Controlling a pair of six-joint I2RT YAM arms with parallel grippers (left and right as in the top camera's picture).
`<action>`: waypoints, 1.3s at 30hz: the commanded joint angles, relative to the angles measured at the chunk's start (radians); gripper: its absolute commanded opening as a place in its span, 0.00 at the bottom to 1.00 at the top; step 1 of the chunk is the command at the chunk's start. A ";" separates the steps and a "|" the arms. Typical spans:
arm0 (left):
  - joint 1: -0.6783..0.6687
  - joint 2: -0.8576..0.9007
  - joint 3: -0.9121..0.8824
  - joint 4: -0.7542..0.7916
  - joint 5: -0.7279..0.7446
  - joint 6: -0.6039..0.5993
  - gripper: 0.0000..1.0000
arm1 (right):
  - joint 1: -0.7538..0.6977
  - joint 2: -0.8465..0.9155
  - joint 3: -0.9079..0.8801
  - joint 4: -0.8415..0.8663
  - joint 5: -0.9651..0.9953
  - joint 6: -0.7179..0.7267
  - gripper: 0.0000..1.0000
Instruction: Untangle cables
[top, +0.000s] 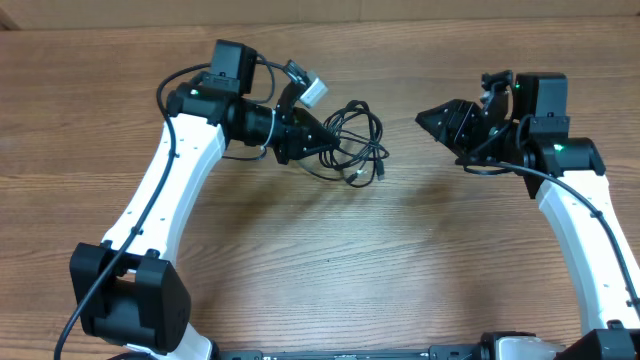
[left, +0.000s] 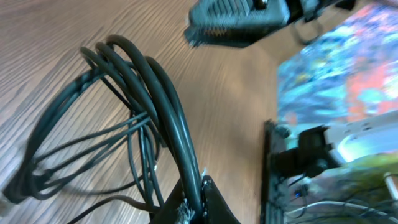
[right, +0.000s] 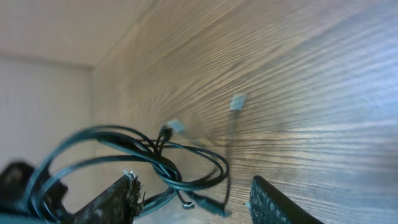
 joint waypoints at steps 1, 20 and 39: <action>0.037 -0.016 0.023 0.016 0.166 -0.030 0.04 | 0.032 -0.002 0.046 0.011 -0.057 -0.192 0.61; 0.091 -0.016 0.023 0.035 0.378 -0.271 0.04 | 0.126 0.117 0.043 0.087 -0.278 -0.631 0.67; 0.091 -0.016 0.023 0.084 0.035 -0.486 0.04 | 0.085 0.139 0.045 0.121 -0.425 -0.542 0.04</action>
